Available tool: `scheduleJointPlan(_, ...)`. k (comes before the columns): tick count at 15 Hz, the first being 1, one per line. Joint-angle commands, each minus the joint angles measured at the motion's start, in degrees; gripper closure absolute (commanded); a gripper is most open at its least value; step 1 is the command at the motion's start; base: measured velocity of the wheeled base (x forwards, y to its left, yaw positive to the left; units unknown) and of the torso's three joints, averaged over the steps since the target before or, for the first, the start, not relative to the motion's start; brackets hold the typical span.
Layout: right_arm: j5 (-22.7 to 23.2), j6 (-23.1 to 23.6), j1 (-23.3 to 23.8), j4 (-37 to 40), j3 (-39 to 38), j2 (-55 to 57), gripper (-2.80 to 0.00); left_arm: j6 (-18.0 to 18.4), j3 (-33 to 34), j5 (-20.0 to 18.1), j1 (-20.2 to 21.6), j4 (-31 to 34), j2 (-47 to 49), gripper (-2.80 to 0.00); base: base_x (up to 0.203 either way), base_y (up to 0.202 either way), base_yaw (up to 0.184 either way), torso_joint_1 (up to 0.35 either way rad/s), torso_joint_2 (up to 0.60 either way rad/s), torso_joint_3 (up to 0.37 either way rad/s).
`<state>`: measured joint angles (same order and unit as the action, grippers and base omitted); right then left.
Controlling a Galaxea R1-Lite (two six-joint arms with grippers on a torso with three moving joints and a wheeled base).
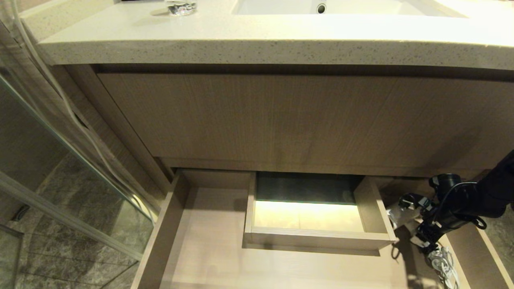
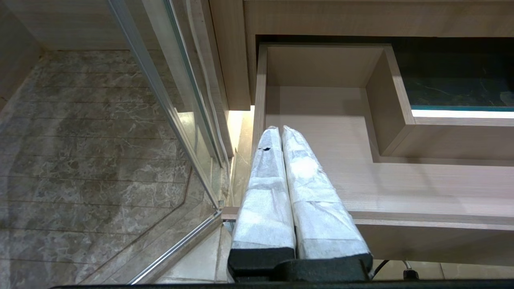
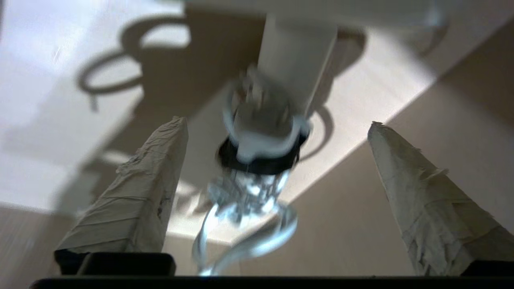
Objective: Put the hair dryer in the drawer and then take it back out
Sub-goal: Take the hairdryer out
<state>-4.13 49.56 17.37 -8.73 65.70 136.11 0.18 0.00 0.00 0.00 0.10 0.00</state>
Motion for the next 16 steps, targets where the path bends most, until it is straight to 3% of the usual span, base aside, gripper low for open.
scheduleJointPlan(1, 0.0, 0.27, -0.52, -0.06, 2.76, 3.19, -2.8, 0.0, 0.0, 0.0, 0.0, -0.01, 0.0, 0.0, 0.0, 0.0, 0.0, 0.0, 0.0, 0.0)
scheduleJointPlan(16, -0.17, 0.1, -0.49, -1.2, 7.61, 9.53, -2.8, 0.0, 0.0, 0.0, 0.0, -0.01, 0.0, 0.0, 0.0, 0.0, 0.0, 0.0, 0.0, 0.0)
